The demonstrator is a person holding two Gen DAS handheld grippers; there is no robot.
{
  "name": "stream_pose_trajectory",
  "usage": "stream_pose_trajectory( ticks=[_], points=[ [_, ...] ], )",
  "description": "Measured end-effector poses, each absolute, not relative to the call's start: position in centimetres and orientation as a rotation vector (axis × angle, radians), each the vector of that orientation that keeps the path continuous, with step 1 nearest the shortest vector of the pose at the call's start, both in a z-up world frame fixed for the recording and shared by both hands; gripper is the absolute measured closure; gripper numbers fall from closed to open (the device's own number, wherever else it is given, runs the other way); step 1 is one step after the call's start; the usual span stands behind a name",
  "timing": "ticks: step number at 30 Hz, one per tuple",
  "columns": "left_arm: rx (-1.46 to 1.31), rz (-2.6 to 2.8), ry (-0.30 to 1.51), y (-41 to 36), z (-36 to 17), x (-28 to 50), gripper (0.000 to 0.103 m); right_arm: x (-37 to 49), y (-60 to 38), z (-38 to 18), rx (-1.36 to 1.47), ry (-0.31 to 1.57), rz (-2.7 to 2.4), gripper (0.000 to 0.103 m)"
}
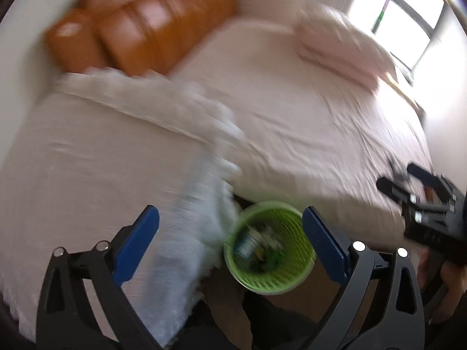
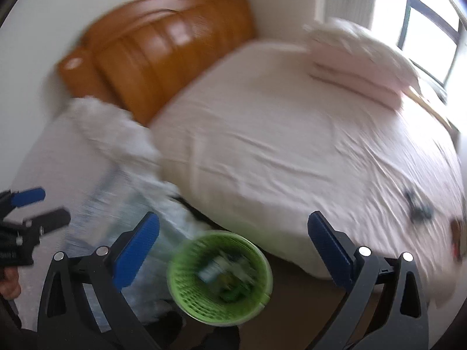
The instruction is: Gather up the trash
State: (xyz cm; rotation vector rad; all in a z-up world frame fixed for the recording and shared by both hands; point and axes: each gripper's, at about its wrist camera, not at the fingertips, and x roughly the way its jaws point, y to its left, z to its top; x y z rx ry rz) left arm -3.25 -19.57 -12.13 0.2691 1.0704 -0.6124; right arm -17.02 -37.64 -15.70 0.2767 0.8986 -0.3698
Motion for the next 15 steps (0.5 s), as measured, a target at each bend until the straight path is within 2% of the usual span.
stream_pose_trajectory(
  ticks=[9,15],
  points=[
    [0.14,-0.234,0.799,-6.4,-2.1,0.4,0.008,-7.2,-26.2,-6.0,0.132,0.662,-0.021,0.002],
    [0.086,-0.112,0.662,-2.2,3.3,1.3,0.008,-4.4,-22.3,0.3,0.092,0.529,0.086,0.002]
  ],
)
